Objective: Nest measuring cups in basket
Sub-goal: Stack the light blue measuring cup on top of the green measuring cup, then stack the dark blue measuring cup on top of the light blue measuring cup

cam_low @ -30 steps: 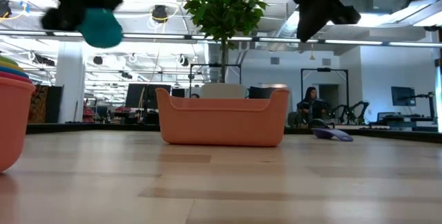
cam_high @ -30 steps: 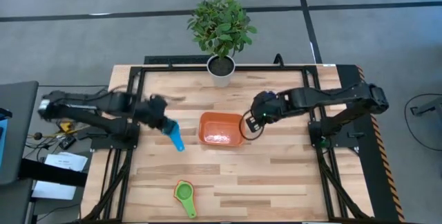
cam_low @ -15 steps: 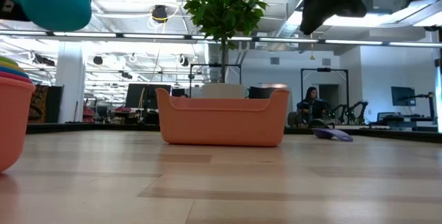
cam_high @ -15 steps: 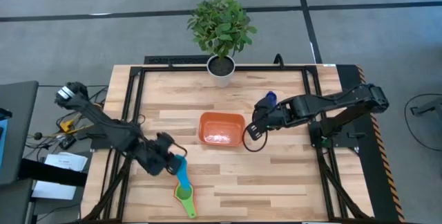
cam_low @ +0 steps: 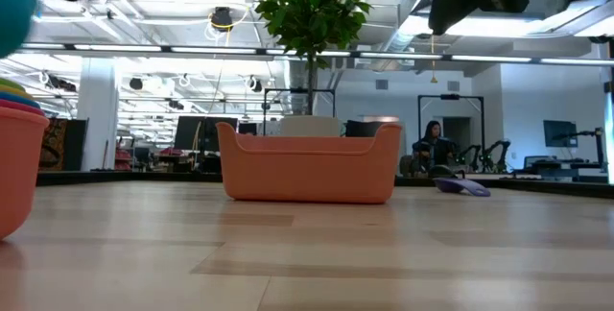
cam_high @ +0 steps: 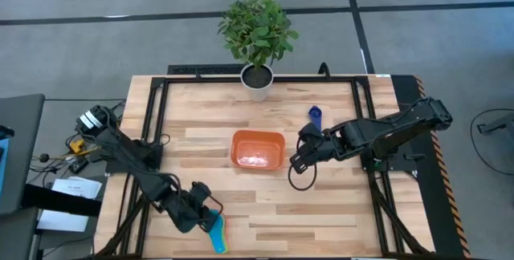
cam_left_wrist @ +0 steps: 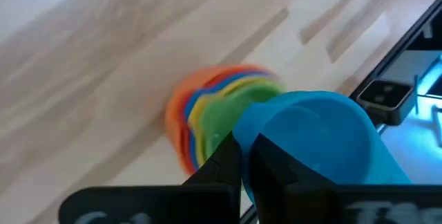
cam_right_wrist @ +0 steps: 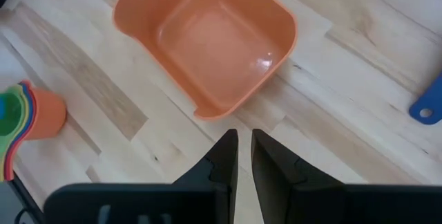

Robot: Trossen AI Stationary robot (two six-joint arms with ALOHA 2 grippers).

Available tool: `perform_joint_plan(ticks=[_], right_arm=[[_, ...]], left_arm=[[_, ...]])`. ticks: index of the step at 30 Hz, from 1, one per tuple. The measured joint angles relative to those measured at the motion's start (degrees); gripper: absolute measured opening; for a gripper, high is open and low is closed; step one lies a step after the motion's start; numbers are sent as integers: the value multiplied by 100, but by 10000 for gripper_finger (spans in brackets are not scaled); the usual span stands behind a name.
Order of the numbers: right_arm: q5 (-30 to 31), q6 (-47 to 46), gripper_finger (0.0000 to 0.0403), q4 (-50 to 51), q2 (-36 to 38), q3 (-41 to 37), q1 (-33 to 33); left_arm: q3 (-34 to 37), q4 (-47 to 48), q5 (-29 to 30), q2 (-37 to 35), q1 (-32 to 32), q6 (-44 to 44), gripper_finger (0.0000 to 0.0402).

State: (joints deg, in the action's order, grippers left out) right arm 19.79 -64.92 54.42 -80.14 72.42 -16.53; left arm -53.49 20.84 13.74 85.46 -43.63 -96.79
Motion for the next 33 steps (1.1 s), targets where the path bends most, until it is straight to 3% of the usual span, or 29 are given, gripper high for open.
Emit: perform_joint_plan(ticks=[14, 28, 33], right_arm=[[131, -256, 68, -5, 0, 0, -73], [136, -268, 68, -10, 0, 0, -71], [136, -231, 68, -7, 0, 0, -71]], left_arm=[[0, 163, 0, 1, -199, -506, 3], [0, 265, -2, -1, -199, -534, 72], [0, 323, -63, -1, -148, -171, 82]])
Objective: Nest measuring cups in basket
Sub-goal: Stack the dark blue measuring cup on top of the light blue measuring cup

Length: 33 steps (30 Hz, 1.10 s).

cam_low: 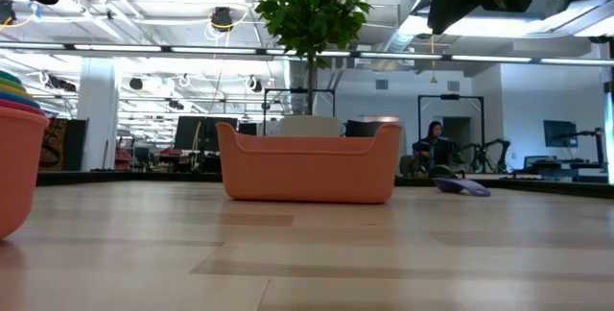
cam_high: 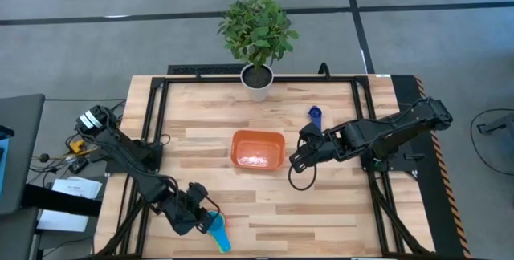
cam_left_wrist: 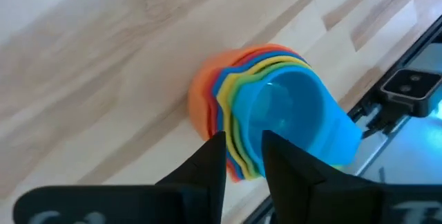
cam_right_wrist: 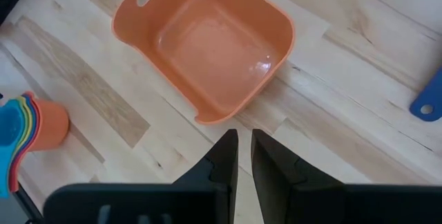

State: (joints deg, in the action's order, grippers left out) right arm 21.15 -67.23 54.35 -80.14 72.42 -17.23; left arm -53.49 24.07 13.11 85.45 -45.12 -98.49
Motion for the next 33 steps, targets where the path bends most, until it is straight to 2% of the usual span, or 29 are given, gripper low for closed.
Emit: perform_joint_plan(ticks=[10, 15, 21, 26, 30, 33], right_arm=[[70, 125, 68, 279, -185, 2, 59], [56, 263, 68, 383, -369, -7, 115], [404, 750, 68, 465, -352, -7, 551], [763, 1425, 68, 618, -308, -2, 1234], [1387, 1499, 68, 825, -393, 4, 1677], [1339, 1522, 68, 962, -536, 4, 2010]], left_arm=[[0, 107, -61, -9, 579, 889, 82], [-3, 105, -84, -100, 671, 953, 82], [-4, 158, 38, -312, 769, 1144, 82], [-2, 293, 449, -608, 1069, 1573, 82], [-2, 401, 1076, -918, 1136, 1948, 82], [-4, 725, 1461, -1215, 1132, 1981, 82]])
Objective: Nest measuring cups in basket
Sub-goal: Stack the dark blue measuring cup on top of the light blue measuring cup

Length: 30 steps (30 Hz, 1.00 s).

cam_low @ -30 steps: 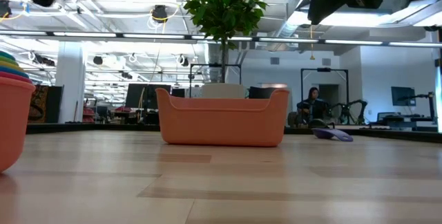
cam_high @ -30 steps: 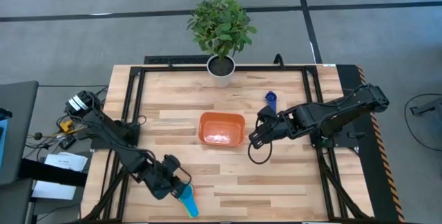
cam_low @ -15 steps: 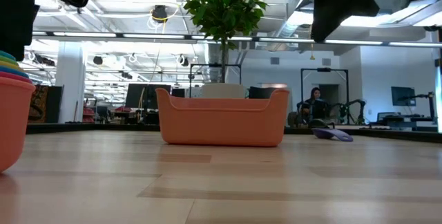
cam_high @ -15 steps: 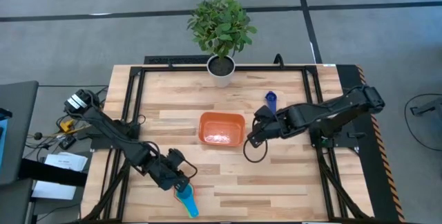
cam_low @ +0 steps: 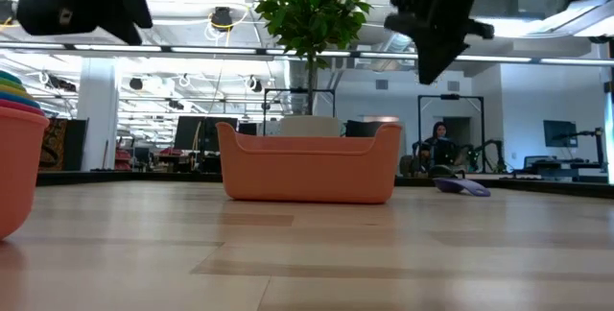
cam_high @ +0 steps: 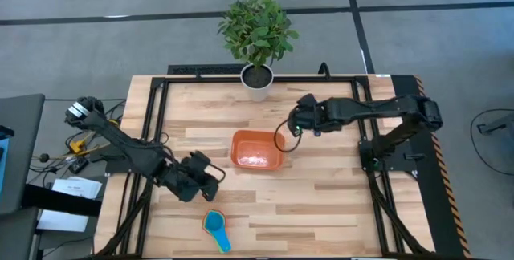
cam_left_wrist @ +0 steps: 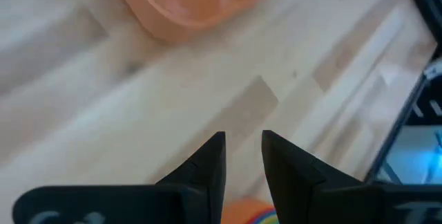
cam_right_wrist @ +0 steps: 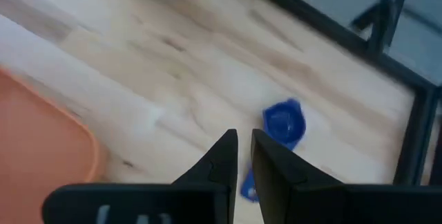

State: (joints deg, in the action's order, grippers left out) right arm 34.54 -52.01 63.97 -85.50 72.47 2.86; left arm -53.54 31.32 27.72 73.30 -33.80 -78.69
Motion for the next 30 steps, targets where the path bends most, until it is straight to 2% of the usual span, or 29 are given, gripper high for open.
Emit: perform_joint_plan(ticks=[6, 10, 17, 22, 26, 30], right_arm=[[-1109, -150, 68, 12, -313, 0, 573], [-1256, 38, 83, 46, -587, 0, 813], [-1644, 19, 154, -325, -764, -559, 1237], [-1657, -236, 200, -896, -504, -1347, 1469], [-1779, -238, 215, -1491, -189, -1825, 1852], [-1937, -110, 210, -2027, -80, -2169, 2368]], left_arm=[[1, 1484, 653, -383, -6, -261, 82], [2, 2151, 693, -402, 213, -358, 82], [24, 2177, 522, -402, 534, 249, 82], [256, 2169, 506, -401, 566, -172, 82], [455, 2156, 418, -396, 566, -449, 82], [527, 2146, 355, -396, 662, -415, 82]])
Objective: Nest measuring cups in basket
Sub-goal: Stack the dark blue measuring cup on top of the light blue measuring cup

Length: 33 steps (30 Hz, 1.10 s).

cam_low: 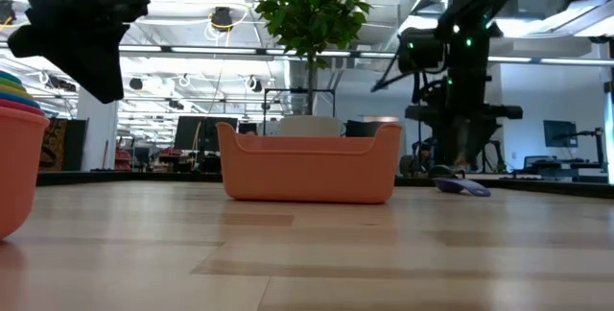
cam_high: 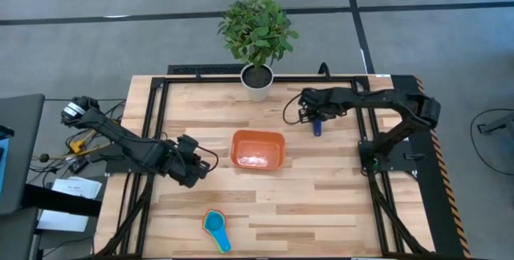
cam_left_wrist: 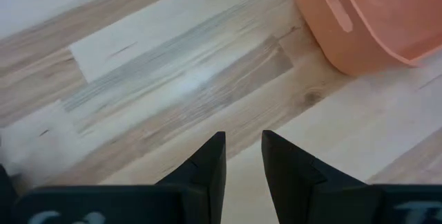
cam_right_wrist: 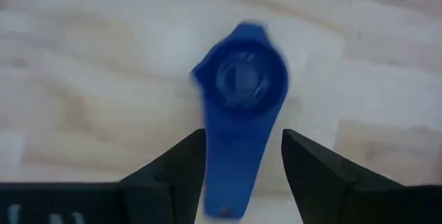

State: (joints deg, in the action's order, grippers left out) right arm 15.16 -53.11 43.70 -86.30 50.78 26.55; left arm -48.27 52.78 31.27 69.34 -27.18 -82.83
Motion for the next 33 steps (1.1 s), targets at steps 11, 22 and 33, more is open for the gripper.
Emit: perform_joint_plan(ticks=[11, 22, 33], right_arm=[[-328, 48, 160, -1009, -24, -584, 863], [-495, 303, 131, -1383, -24, -718, 1068], [-593, 416, 89, -1300, -24, -716, 1077]], left_arm=[[4, -1, -615, 0, 421, 607, 82], [4, -1, -696, 0, 755, 1115, 82], [4, -243, -708, 0, 966, 1306, 82]])
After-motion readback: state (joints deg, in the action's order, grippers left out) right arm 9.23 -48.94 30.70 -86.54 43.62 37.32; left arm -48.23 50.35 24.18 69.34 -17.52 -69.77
